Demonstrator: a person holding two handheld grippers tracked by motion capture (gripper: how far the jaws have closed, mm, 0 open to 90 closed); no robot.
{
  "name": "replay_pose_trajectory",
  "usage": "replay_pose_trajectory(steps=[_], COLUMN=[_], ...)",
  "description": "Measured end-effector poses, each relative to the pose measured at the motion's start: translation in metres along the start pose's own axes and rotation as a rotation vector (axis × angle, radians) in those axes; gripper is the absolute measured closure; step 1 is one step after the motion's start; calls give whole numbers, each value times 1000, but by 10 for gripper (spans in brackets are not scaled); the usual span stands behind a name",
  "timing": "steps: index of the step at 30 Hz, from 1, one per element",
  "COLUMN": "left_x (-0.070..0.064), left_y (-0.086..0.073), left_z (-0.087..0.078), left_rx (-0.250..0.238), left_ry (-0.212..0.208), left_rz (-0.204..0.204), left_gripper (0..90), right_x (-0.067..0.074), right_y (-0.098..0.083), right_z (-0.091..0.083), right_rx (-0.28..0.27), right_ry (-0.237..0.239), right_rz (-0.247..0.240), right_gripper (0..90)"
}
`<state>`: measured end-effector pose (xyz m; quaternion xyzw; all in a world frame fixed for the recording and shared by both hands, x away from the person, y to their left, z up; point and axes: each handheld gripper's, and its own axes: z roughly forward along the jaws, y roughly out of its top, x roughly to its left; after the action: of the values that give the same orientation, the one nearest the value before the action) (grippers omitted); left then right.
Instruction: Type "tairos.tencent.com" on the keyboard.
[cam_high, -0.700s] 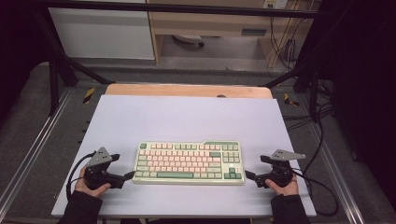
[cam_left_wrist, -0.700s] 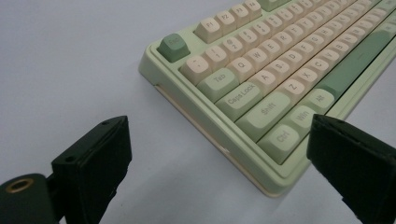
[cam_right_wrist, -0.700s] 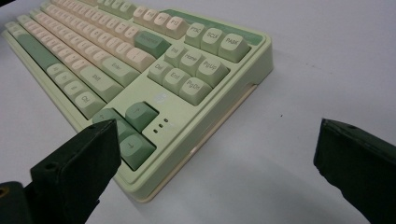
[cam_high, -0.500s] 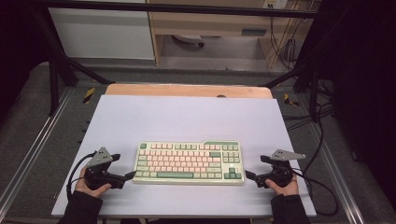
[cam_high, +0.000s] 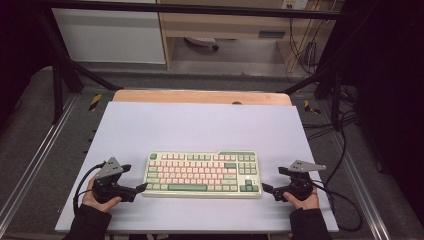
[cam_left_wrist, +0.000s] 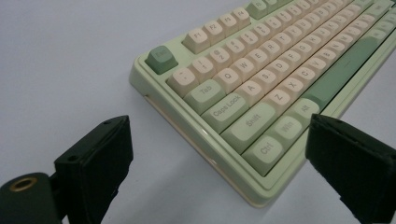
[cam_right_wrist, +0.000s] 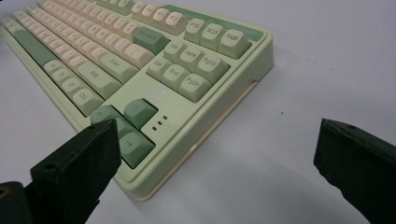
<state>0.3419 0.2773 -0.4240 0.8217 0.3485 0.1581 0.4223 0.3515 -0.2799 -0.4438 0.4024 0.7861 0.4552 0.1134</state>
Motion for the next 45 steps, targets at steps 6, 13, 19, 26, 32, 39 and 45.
replay_pose_trajectory(steps=[6, 13, 19, 26, 32, 39, 45], left_x=[-5, -15, -26, -35, -39, -49, -57], left_y=[6, 17, 29, 38, 46, 57, 64], left_z=[2, 6, 12, 21, 26, 39, 51], left_rx=[1, -7, -10, 1, -5, 1, 19], left_ry=[1, -7, -4, -12, -17, -28, -35], left_rz=[-1, 8, 5, 7, -3, 12, 32], left_gripper=[86, 134, 245, 343, 468, 601, 728], right_x=[0, 0, 0, 0, 0, 0, -1], right_y=[0, 0, 0, 0, 0, 0, 0], right_z=[0, 0, 0, 0, 0, -1, 0], right_rx=[0, 3, 2, 1, 0, 1, 0], right_ry=[-1, -4, -2, -3, -3, -4, -3], right_rz=[3, 3, 2, 1, 3, -1, -2], right_gripper=[13, 13, 13, 13, 13, 13, 13])
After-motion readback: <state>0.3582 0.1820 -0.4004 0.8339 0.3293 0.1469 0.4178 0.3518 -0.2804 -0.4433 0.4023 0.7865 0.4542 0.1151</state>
